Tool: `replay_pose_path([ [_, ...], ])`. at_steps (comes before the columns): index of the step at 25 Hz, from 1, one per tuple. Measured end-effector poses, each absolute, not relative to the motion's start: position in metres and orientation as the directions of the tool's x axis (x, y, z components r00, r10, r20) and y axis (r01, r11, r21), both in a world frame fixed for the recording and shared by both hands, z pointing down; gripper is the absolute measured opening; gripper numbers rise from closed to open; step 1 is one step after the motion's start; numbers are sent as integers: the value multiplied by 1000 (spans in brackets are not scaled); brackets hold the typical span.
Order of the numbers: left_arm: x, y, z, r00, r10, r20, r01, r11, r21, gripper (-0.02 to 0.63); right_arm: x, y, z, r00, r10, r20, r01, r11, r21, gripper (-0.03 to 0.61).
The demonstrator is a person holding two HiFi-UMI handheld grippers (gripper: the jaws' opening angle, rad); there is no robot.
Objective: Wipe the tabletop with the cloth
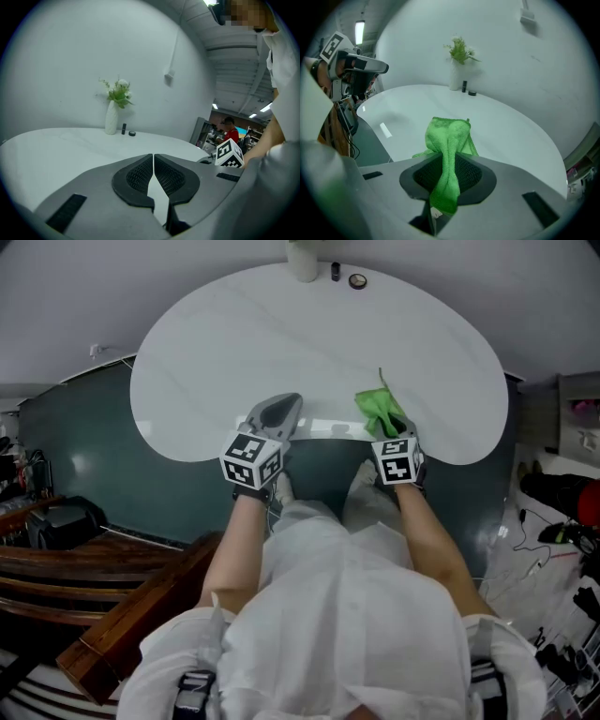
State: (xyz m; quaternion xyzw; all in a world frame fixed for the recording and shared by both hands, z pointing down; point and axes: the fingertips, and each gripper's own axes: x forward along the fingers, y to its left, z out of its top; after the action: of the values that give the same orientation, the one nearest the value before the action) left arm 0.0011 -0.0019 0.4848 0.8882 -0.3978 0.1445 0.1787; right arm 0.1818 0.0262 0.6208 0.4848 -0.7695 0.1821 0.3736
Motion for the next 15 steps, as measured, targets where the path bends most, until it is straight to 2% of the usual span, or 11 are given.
replay_pose_path([
  [7,86,-23,483,664,-638,389,-736,-648,194,21,314,32,624,-155,-630,761,-932,349,100,69],
  [15,132,-29,479,672,-626,397,-724,-667,174,21,410,40,628,-60,-643,764,-966,229,117,69],
])
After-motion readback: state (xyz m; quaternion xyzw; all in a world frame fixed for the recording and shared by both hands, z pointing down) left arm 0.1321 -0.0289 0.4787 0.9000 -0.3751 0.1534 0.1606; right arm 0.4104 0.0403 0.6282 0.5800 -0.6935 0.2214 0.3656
